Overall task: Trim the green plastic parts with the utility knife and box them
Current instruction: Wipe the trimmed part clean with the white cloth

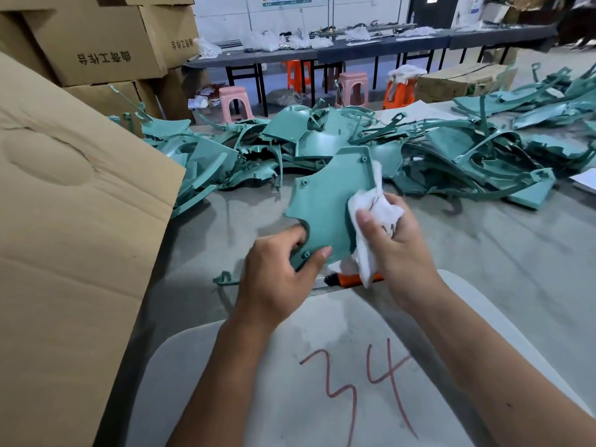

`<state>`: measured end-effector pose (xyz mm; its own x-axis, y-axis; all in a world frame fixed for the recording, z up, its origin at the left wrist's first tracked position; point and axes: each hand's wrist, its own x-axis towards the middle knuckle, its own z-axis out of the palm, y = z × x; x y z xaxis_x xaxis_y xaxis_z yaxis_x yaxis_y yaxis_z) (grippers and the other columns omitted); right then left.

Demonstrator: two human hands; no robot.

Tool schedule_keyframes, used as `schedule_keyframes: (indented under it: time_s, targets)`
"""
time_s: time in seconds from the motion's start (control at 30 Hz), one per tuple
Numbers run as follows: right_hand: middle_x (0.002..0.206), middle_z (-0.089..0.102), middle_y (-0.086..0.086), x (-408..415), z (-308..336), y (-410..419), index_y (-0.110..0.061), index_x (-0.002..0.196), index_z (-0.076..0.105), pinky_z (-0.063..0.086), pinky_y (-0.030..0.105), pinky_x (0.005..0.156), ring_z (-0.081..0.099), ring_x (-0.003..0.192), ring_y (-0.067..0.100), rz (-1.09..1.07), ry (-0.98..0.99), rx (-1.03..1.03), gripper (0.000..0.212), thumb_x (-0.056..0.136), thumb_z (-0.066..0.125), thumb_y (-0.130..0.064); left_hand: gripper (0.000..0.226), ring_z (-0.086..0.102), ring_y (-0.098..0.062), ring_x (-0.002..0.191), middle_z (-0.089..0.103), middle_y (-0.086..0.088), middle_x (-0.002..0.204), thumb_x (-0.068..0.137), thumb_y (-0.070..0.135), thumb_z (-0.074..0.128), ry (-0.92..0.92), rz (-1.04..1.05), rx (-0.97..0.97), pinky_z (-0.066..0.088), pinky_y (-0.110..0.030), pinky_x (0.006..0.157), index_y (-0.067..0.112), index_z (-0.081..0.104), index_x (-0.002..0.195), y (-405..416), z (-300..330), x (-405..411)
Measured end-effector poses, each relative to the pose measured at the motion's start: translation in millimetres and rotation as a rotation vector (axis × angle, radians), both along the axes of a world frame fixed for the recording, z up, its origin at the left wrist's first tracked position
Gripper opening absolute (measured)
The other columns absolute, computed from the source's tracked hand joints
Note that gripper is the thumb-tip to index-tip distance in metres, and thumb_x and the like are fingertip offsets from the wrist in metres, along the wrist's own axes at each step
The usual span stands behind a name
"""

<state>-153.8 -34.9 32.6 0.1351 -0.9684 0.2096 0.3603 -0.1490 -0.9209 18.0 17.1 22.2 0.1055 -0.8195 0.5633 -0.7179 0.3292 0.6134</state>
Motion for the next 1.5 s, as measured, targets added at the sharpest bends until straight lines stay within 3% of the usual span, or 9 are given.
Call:
schedule_keyframes:
  time_s: [0.2, 0.5, 0.7, 0.8, 0.97, 1.13, 1.3, 1.4, 1.5]
  targets:
    - [0.056, 0.032, 0.010, -8.9, -0.5, -7.3, -0.006, 0.069, 0.037, 0.033, 0.031, 0.049, 0.035, 0.050, 0.015, -0.210, 0.527, -0.218, 0.048, 0.107, 0.058, -0.027, 0.041, 0.029, -0.009, 0.049, 0.037, 0.012, 0.056, 0.093, 0.049, 0.064, 0.000, 0.014, -0.035, 0.020, -0.021, 0.049, 0.038, 0.039, 0.062, 1.5, 3.2, 10.6]
    - [0.046, 0.032, -0.005, -28.7, -6.6, -28.8, -0.025, 0.061, 0.032, 0.027, 0.036, 0.047, 0.034, 0.044, 0.013, -0.378, 1.085, -0.682, 0.053, 0.105, 0.051, -0.047, 0.052, 0.026, -0.012, 0.049, 0.032, 0.008, 0.054, 0.090, 0.044, 0.069, -0.079, 0.005, -0.008, 0.021, -0.029, 0.048, 0.031, 0.031, 0.058, 10.6, 12.1, 31.1]
    - [0.081, 0.067, -0.020, -15.2, -8.8, -14.6, -0.024, 0.102, 0.057, 0.047, 0.013, 0.064, 0.062, 0.072, -0.003, -0.230, 0.341, -0.305, 0.005, 0.106, 0.057, -0.024, 0.052, 0.029, -0.014, 0.049, 0.033, 0.004, 0.052, 0.086, 0.048, 0.067, -0.121, 0.089, 0.006, 0.025, -0.033, 0.048, 0.024, 0.034, 0.055, 14.9, 10.6, 48.8]
    - [0.117, 0.072, 0.011, 4.6, -16.5, -8.1, -0.015, 0.129, 0.055, 0.058, 0.046, 0.094, 0.069, 0.111, 0.030, 0.041, 0.171, -0.062, 0.039, 0.095, 0.072, -0.006, 0.049, 0.033, -0.016, 0.049, 0.033, 0.002, 0.050, 0.085, 0.049, 0.068, -0.204, 0.090, -0.021, 0.032, -0.035, 0.047, 0.017, 0.042, 0.058, 11.3, 7.4, 38.5]
    - [0.096, 0.077, -0.016, 8.3, -17.0, -16.9, -0.015, 0.107, 0.071, 0.054, 0.019, 0.083, 0.070, 0.088, 0.001, -0.181, 0.125, -0.105, 0.018, 0.100, 0.063, -0.001, 0.034, 0.060, -0.023, 0.076, 0.069, 0.001, 0.081, 0.091, 0.047, 0.068, -0.296, 0.255, -0.239, 0.049, -0.037, 0.065, 0.014, 0.075, 0.089, 8.0, 7.2, 24.3]
    - [0.086, 0.074, -0.026, 2.4, -29.1, -28.7, -0.026, 0.097, 0.074, 0.053, 0.024, 0.079, 0.066, 0.081, -0.003, -0.461, 0.158, 0.046, 0.012, 0.102, 0.064, -0.029, 0.059, 0.044, -0.029, 0.116, 0.052, -0.012, 0.129, 0.088, 0.058, 0.061, -0.261, 0.388, -0.366, 0.033, -0.036, 0.099, 0.012, 0.063, 0.124, 5.1, 6.8, -11.9]
    - [0.071, 0.069, -0.014, -6.0, -32.3, -41.8, -0.023, 0.079, 0.064, 0.060, 0.039, 0.071, 0.064, 0.067, 0.010, -0.640, 0.026, 0.256, 0.024, 0.099, 0.065, -0.037, 0.041, 0.047, -0.021, 0.091, 0.051, -0.008, 0.098, 0.090, 0.046, 0.067, -0.128, 0.274, -0.593, 0.038, -0.029, 0.084, 0.007, 0.059, 0.092, 10.1, 9.6, -19.4]
    - [0.056, 0.060, -0.014, -1.2, -28.9, -34.7, -0.023, 0.074, 0.059, 0.050, 0.024, 0.052, 0.056, 0.049, 0.008, -0.624, -0.128, 0.281, 0.029, 0.102, 0.060, -0.030, 0.049, 0.054, -0.014, 0.072, 0.056, 0.005, 0.082, 0.089, 0.064, 0.063, 0.031, 0.067, -0.235, 0.047, -0.034, 0.061, 0.016, 0.057, 0.090, 8.4, 3.9, -29.0]
    - [0.058, 0.051, -0.011, 8.4, -27.2, -23.2, -0.026, 0.076, 0.061, 0.039, 0.028, 0.063, 0.046, 0.055, 0.012, -0.538, -0.079, 0.212, 0.029, 0.104, 0.054, -0.025, 0.065, 0.063, -0.014, 0.090, 0.064, 0.009, 0.100, 0.077, 0.075, 0.064, -0.017, 0.002, 0.130, 0.054, -0.032, 0.075, 0.021, 0.065, 0.113, 4.0, -11.3, -43.6]
